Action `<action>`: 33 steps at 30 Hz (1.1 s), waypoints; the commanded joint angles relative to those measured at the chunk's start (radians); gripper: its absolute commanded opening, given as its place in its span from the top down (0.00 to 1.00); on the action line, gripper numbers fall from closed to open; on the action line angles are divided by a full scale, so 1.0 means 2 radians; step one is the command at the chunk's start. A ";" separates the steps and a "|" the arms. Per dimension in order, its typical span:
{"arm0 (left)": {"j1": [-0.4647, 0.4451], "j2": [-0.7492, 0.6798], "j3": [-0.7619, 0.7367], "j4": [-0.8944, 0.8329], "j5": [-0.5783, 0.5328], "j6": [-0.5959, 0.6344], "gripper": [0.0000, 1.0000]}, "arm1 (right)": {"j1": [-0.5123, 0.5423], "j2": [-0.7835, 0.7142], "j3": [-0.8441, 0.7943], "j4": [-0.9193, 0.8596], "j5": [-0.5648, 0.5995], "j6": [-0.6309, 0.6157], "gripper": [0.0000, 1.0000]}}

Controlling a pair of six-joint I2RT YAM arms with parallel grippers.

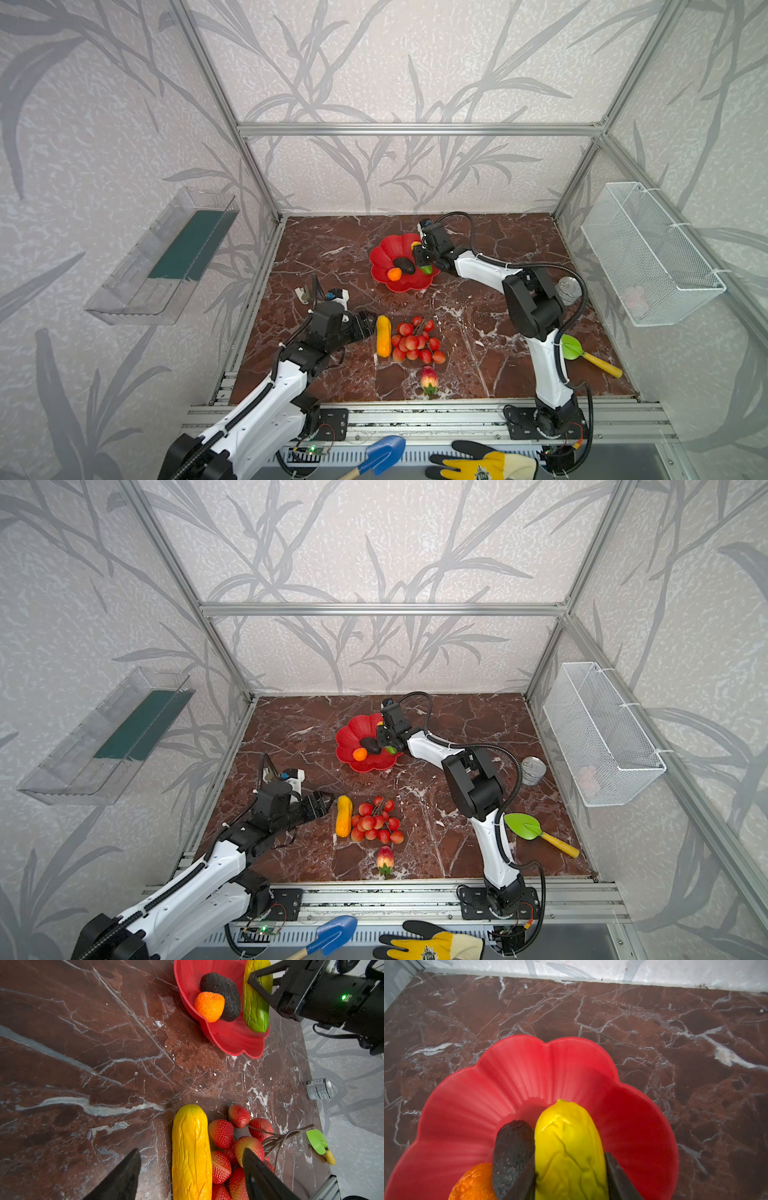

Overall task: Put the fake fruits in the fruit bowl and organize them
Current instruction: 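Release the papaya in the bowl while the left gripper reaches the yellow fruit, then grasp the long yellow fruit with the left gripper and place it in the bowl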

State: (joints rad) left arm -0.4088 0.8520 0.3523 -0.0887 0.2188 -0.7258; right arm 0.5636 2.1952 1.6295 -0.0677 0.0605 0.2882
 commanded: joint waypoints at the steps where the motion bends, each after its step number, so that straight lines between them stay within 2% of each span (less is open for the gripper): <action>1: -0.009 0.015 -0.003 0.026 -0.014 0.005 0.23 | -0.002 0.018 0.039 -0.023 -0.009 0.005 0.47; 5: -0.018 0.046 0.008 0.034 -0.014 0.015 0.23 | -0.002 0.001 0.042 -0.022 -0.020 0.003 0.30; 9: -0.029 0.077 0.019 0.042 -0.015 0.023 0.23 | -0.005 -0.062 0.000 0.001 -0.020 0.004 0.20; 17: -0.055 0.169 0.040 0.085 -0.018 0.030 0.24 | -0.004 -0.268 -0.261 0.124 -0.037 0.077 0.05; 19: -0.057 0.199 0.053 0.083 -0.017 0.031 0.26 | -0.003 -0.306 -0.319 0.127 -0.031 0.096 0.03; 21: -0.058 0.228 0.065 0.087 -0.011 0.033 0.31 | -0.002 -0.338 -0.369 0.125 -0.025 0.107 0.03; 25: -0.059 0.273 0.076 0.097 0.001 0.028 0.55 | -0.002 -0.394 -0.437 0.102 -0.016 0.112 0.03; 27: -0.059 0.282 0.077 0.096 0.002 0.027 0.63 | -0.001 -0.418 -0.455 0.088 -0.012 0.106 0.03; 29: -0.059 0.277 0.078 0.083 -0.006 0.032 0.68 | -0.002 -0.437 -0.465 0.078 -0.007 0.100 0.03; 33: -0.059 0.235 0.086 0.030 -0.040 0.051 0.72 | -0.002 -0.450 -0.468 0.074 0.005 0.090 0.02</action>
State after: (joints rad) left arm -0.5228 1.3743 0.5014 0.0647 0.1986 -0.6552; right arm 0.5583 1.3262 0.6891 0.0795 0.0383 0.4820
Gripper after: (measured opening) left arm 0.387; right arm 0.975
